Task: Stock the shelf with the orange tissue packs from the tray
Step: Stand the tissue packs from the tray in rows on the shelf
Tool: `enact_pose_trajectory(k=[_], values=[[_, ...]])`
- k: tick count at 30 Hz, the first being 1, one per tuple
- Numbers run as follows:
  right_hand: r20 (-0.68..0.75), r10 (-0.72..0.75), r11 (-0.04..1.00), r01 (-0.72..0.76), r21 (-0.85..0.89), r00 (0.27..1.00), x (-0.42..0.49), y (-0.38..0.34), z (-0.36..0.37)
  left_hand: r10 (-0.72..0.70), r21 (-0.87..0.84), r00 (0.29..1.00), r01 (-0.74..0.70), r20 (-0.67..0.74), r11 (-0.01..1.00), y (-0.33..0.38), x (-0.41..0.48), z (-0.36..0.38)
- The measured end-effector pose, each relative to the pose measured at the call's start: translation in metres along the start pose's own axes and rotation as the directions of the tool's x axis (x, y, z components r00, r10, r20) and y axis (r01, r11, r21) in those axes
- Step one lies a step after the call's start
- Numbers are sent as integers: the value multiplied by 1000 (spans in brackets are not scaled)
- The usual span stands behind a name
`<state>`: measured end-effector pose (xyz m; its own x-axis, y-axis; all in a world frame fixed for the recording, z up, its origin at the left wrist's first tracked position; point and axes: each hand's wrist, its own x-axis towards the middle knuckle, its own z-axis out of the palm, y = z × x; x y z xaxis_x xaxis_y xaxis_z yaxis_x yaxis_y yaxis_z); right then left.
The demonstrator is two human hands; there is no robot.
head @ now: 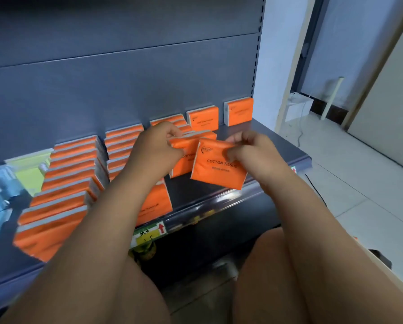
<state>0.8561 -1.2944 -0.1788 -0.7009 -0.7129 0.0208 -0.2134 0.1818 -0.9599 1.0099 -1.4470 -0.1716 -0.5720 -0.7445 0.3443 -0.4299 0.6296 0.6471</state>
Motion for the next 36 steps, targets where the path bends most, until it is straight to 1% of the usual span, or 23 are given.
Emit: enact_pose_trajectory(k=[3, 8, 12, 19, 22, 27, 32, 36], values=[[-16, -33, 997, 31, -76, 999, 6, 7, 8, 2, 40, 1000, -2, 5, 999, -9, 3, 5], [-20, -81, 976, 75, -204, 997, 10, 17, 16, 52, 203, 998, -60, 46, 977, -14, 6, 17], [16, -78, 966, 79, -246, 997, 12, 19, 18, 49, 291, 998, -61, 49, 955, -13, 6, 22], [33, -102, 948, 108, -299, 994, 15, 19, 20, 42, 505, 997, -70, 66, 860, -5, 2, 18], [40, -112, 942, 119, -314, 993, 15, 20, 19, 45, 545, 997, -74, 66, 835, -7, 1, 19], [14, -137, 940, 135, -313, 990, 17, 24, 17, 52, 568, 996, -87, 76, 818, -13, 4, 21], [-23, -260, 907, 236, -348, 965, 17, 26, 17, 78, 586, 993, -115, 89, 802, -18, 6, 27], [18, -292, 881, 277, -383, 956, 17, 27, 18, 99, 574, 991, -133, 91, 808, -18, 7, 28]])
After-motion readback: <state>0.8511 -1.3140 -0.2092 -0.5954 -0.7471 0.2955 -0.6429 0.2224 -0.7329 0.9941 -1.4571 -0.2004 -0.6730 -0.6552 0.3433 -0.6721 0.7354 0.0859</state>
